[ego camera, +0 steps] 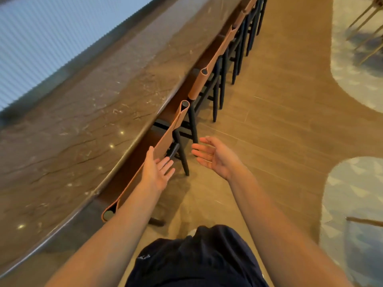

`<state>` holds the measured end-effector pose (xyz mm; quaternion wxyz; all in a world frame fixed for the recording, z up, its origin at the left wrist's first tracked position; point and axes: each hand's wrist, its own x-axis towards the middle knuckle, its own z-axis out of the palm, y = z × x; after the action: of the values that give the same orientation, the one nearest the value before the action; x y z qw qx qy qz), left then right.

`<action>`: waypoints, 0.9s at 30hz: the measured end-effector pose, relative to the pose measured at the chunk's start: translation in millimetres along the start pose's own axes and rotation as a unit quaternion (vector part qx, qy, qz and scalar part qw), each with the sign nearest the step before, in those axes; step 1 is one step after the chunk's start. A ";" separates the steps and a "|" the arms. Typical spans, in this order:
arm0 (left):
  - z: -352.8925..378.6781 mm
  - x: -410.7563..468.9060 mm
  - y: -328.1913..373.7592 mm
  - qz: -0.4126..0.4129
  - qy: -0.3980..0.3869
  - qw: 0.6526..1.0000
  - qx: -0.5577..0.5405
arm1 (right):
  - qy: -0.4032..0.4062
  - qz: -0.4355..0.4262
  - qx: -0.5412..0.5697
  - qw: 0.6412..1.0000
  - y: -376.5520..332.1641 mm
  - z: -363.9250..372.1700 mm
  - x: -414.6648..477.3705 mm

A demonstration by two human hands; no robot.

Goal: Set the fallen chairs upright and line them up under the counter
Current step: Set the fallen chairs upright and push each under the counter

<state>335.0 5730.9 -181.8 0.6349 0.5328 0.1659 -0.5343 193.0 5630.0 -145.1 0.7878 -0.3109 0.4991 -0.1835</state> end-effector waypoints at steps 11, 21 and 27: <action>34.9 32.1 5.8 0.047 0.125 0.976 -0.173 | -0.127 0.089 -0.157 0.975 -60.5 13.1 96.7; 32.9 33.9 -2.6 0.112 0.224 0.921 -0.300 | -0.191 0.179 -0.243 0.934 -77.2 30.9 145.7; -3.5 35.9 1.5 0.104 0.236 0.883 -0.393 | -0.156 0.213 -0.225 0.938 -71.0 64.6 170.3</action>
<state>350.9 5715.6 -210.4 0.7860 0.3639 0.4511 -0.2150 326.7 5495.3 -191.8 0.7858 -0.3911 0.4528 0.1564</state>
